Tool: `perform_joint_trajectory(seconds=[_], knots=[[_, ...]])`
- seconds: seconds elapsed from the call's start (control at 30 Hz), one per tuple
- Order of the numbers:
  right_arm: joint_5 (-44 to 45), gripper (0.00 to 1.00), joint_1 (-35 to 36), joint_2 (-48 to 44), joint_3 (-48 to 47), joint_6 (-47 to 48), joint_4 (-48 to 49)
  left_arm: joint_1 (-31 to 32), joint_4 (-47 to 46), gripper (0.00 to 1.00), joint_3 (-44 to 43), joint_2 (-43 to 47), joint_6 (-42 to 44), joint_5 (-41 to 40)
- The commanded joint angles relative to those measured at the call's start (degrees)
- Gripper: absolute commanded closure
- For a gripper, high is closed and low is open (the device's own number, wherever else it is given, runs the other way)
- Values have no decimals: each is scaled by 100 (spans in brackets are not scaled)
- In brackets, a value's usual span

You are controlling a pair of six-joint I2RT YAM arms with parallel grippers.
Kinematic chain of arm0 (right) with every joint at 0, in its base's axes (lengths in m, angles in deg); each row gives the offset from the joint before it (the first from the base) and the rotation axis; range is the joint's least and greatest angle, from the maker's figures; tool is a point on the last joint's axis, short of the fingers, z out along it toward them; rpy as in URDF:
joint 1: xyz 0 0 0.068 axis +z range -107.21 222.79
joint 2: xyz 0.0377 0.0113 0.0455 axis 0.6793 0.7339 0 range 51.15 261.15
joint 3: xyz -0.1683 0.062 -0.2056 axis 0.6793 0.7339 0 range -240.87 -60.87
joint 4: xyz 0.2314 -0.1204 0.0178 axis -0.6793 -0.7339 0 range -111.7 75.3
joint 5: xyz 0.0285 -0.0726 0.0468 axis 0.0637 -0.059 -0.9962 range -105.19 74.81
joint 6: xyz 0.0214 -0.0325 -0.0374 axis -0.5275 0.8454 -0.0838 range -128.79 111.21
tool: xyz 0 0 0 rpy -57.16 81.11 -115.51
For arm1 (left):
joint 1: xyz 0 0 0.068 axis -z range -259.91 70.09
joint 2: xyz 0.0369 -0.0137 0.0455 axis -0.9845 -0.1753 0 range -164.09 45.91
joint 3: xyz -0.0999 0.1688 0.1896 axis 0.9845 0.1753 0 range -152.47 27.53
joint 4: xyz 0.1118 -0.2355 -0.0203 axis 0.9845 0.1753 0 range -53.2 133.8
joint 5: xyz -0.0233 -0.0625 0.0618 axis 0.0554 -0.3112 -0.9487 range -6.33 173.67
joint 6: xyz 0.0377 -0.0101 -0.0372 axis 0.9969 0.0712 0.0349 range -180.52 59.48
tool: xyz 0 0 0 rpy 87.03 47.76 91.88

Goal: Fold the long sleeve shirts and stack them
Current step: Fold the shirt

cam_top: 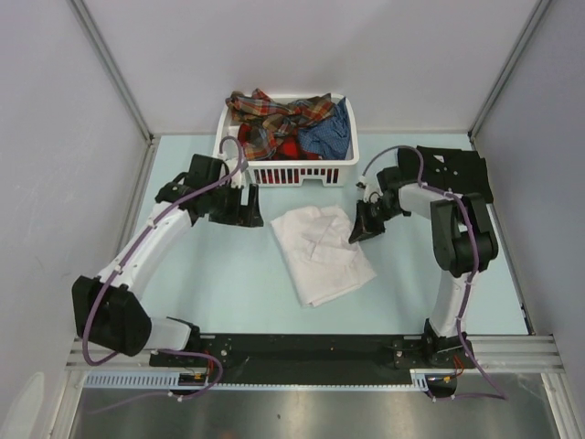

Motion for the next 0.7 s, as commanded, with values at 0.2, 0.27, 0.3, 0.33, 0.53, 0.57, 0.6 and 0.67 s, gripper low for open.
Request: perform_joint_trajectory(seconds=[0.2, 0.27, 0.3, 0.33, 0.53, 0.57, 0.6, 0.67], knots=[[875, 100, 1281, 569, -1512, 4770, -1920, -804, 57, 10, 331, 732, 651, 870], [894, 100, 1624, 691, -1713, 5000, -1901, -990, 92, 10, 384, 864, 677, 985], [815, 100, 1704, 770, -1932, 5105, -1901, -1165, 101, 9, 402, 926, 703, 1028], [762, 100, 1774, 919, -2056, 5315, -1962, -1228, 145, 9, 393, 970, 738, 1029], [288, 100, 2354, 1263, -2707, 6701, -2453, -1571, 382, 9, 454, 1444, 949, 862], [200, 100, 2433, 1229, -2716, 6880, -2533, -1632, 391, 9, 489, 1514, 958, 810], [86, 100, 2634, 1202, -2725, 7108, -2604, -1746, 391, 9, 507, 1611, 958, 800], [-11, 100, 2837, 1036, -2664, 7913, -2911, -1835, 452, 9, 560, 1656, 950, 922]])
